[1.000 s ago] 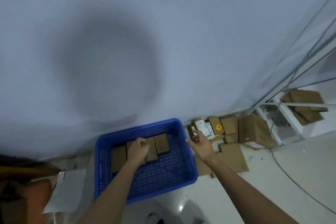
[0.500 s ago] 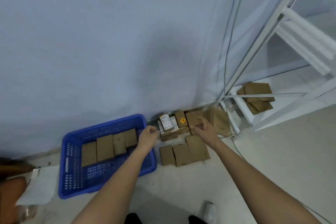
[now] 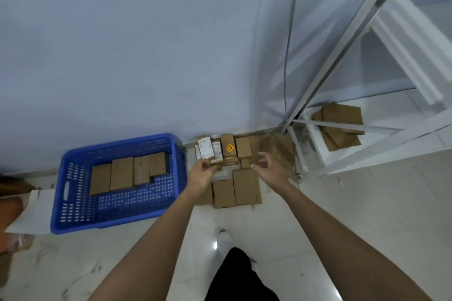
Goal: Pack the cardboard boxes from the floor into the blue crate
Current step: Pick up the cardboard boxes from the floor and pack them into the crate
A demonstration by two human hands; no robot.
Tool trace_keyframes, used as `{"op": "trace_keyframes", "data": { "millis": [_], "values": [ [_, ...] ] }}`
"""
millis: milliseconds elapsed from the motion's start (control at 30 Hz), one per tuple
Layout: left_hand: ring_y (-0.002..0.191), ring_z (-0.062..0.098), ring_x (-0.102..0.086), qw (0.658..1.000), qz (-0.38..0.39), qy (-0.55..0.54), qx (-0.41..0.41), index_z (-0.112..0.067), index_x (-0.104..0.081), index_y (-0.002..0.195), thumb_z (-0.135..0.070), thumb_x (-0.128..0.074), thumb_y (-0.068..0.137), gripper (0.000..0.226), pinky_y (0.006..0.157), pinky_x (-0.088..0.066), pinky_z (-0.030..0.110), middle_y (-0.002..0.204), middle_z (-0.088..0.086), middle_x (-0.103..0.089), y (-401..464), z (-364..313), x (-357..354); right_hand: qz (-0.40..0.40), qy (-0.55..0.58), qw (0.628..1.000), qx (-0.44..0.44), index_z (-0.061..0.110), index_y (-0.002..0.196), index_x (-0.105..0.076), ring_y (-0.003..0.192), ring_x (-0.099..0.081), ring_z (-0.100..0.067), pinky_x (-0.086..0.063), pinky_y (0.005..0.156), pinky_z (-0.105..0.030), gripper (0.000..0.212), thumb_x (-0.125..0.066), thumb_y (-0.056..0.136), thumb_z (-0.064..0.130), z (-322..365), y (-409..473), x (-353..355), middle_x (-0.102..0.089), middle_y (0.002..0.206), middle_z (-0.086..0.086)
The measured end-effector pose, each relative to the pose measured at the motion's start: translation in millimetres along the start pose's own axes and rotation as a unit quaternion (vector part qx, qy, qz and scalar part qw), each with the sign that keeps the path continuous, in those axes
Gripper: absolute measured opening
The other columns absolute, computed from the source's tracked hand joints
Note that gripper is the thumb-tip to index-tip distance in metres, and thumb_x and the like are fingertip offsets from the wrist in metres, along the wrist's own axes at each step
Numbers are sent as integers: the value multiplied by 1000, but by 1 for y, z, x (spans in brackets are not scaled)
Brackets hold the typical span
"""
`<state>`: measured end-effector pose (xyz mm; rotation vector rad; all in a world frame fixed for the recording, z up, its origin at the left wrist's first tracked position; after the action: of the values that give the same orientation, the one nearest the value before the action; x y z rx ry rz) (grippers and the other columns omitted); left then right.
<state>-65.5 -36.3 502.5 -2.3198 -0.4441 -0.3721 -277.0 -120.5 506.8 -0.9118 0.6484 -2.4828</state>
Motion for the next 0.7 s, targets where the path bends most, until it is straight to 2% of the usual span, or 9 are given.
{"op": "trace_keyframes", "data": {
  "millis": [133,200,300,400,433,533,600,700],
  "values": [
    [103,18,-53,1000,11,6,16,-13,-53,117,-24,-59,92,28,94,-45,35,111,1,-56,40,0,-13,10,-11,1000,-12,23,138,-41,114,-53,-20,-46,88,-33,56,-62,88,39,-2,40,-2,-54,124,-2],
    [104,18,-52,1000,5,2,26,-12,-52,121,-24,-58,92,32,93,-45,35,113,0,-54,53,0,-16,8,-16,999,-26,24,137,-43,114,-53,-21,-47,89,-35,56,-63,88,39,-7,59,2,-55,124,-3],
    [106,18,-51,999,19,3,49,-12,-49,127,-24,-56,91,38,87,-43,32,120,2,-53,64,5,-27,5,-16,998,-57,24,140,-41,114,-52,-20,-39,82,-28,58,-63,88,37,-17,80,14,-53,126,-2],
    [113,21,-53,997,28,21,64,-16,-49,130,-27,-58,88,44,96,-45,37,128,4,-55,75,6,-45,7,-5,997,-80,19,142,-41,102,-50,-16,-38,69,-25,61,-64,88,34,-34,99,27,-53,116,-2],
    [115,22,-52,997,31,22,71,-15,-49,130,-27,-58,88,45,98,-44,37,129,5,-55,79,4,-53,9,-9,996,-88,17,141,-41,102,-50,-17,-37,69,-25,60,-64,88,33,-39,105,31,-53,117,-3],
    [111,22,-52,995,41,12,86,-10,-48,131,-26,-58,90,46,91,-42,31,129,9,-54,96,3,-85,10,-13,995,-102,15,140,-44,119,-51,-25,-39,81,-27,58,-64,89,30,-61,129,42,-52,135,-8],
    [103,17,-51,994,42,10,96,-10,-49,131,-25,-58,91,44,84,-38,26,128,8,-55,114,10,-110,13,-22,994,-110,10,133,-51,119,-53,-28,-43,79,-30,49,-64,89,25,-80,147,44,-55,133,-14],
    [101,17,-51,994,51,-1,96,-9,-48,129,-25,-59,90,44,81,-38,26,125,9,-55,150,24,-155,18,-33,992,-120,7,129,-54,117,-54,-29,-40,79,-26,45,-65,89,24,-121,185,36,-56,130,-14]
  ]
}}
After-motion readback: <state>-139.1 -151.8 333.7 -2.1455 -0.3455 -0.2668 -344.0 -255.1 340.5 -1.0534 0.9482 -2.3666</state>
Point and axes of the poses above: each hand's wrist, its own y-axis towards the middle knuckle, its own x-axis out of the back of the hand, z = x × y, the point moved 5 cm from there along y, towards the middle knuckle
